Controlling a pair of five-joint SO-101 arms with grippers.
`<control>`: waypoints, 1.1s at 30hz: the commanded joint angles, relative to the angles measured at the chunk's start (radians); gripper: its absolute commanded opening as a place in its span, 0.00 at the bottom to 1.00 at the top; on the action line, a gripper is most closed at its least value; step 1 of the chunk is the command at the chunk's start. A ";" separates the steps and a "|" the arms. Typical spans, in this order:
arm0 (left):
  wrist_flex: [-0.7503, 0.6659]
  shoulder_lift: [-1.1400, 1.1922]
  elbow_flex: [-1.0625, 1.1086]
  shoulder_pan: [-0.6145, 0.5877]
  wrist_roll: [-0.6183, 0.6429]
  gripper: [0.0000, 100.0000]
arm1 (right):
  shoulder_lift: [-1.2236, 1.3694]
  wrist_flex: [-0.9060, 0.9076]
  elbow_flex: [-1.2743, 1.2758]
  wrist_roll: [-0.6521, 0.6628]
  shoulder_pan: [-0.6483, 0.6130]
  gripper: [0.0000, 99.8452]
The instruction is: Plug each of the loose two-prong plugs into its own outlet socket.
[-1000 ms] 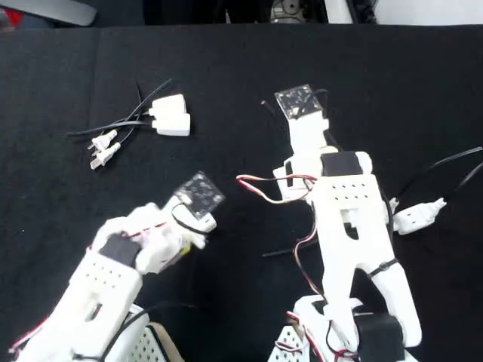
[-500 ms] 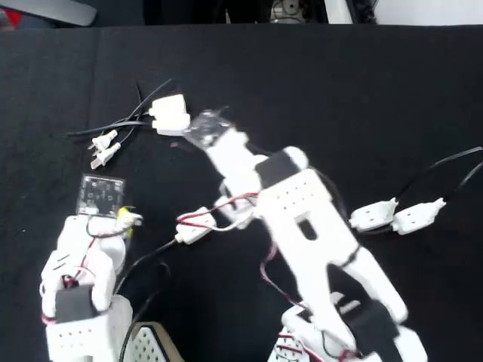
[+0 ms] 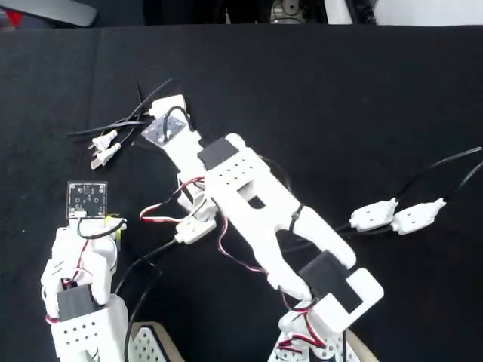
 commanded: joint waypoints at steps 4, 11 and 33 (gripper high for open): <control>0.006 -0.006 0.004 -0.010 0.003 0.14 | -0.065 -0.097 0.077 -0.017 -0.008 0.01; 0.000 -0.006 0.018 -0.008 0.003 0.14 | -0.070 -0.146 0.134 -0.058 -0.003 0.01; 0.000 -0.006 0.021 -0.008 0.002 0.14 | -0.077 -0.250 0.372 -0.021 -0.106 0.01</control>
